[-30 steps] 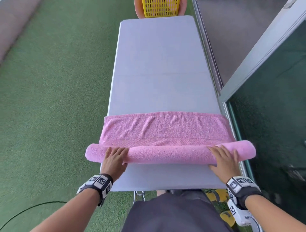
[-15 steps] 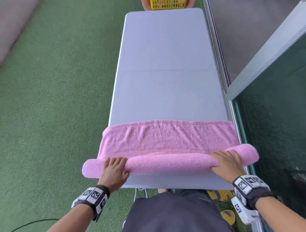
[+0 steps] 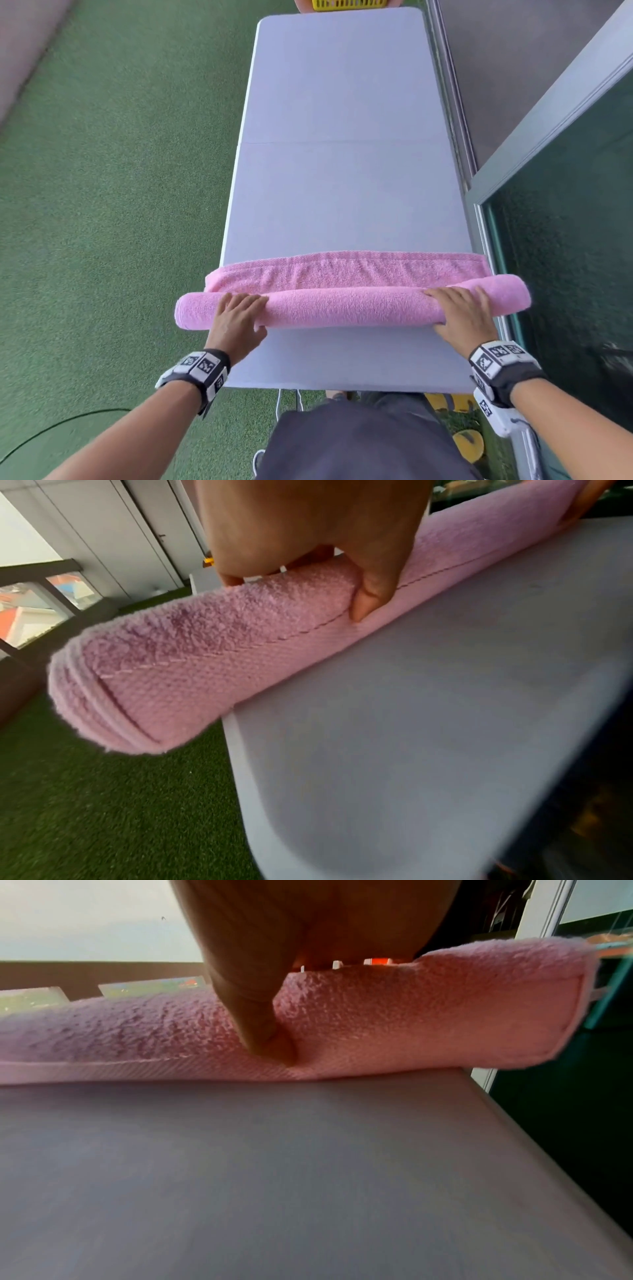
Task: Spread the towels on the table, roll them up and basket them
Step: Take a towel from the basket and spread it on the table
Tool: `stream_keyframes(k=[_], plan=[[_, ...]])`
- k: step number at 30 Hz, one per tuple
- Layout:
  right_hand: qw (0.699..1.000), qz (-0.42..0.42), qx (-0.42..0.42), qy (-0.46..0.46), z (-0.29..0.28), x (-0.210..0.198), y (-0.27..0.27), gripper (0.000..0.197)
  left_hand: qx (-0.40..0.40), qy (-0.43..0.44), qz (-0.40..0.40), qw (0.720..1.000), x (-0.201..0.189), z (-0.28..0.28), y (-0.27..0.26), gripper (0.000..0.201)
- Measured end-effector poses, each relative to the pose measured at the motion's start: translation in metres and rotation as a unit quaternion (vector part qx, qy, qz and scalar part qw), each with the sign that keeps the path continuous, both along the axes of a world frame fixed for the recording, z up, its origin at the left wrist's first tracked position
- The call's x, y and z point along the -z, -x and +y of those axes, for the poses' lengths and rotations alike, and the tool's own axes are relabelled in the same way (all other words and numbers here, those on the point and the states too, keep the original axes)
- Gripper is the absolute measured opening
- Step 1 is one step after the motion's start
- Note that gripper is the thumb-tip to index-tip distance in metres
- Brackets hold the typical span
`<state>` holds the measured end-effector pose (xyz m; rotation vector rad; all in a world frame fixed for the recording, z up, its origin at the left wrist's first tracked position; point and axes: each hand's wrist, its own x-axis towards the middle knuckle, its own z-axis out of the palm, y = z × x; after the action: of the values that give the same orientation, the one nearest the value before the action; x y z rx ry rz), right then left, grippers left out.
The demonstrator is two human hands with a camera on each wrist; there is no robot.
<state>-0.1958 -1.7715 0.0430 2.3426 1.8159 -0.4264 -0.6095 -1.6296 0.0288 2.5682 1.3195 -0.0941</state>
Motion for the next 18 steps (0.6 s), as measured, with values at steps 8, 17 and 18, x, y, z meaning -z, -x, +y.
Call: stream_keyframes(k=[8, 17, 18], plan=[[0.997, -0.002, 0.057, -0.055, 0.072, -0.014, -0.034, 0.048, -0.133, -0.006, -0.009, 0.991, -0.012, 0.063, -0.018, 0.055], [0.998, -0.047, -0.017, 0.043, 0.082, 0.001, -0.053, 0.082, -0.07, 0.027, 0.072, 0.995, -0.009, 0.085, -0.017, 0.059], [0.998, -0.042, -0.006, 0.037, 0.087, 0.0, -0.054, 0.078, -0.073, 0.03, 0.071, 0.994, -0.012, 0.09, -0.02, 0.054]])
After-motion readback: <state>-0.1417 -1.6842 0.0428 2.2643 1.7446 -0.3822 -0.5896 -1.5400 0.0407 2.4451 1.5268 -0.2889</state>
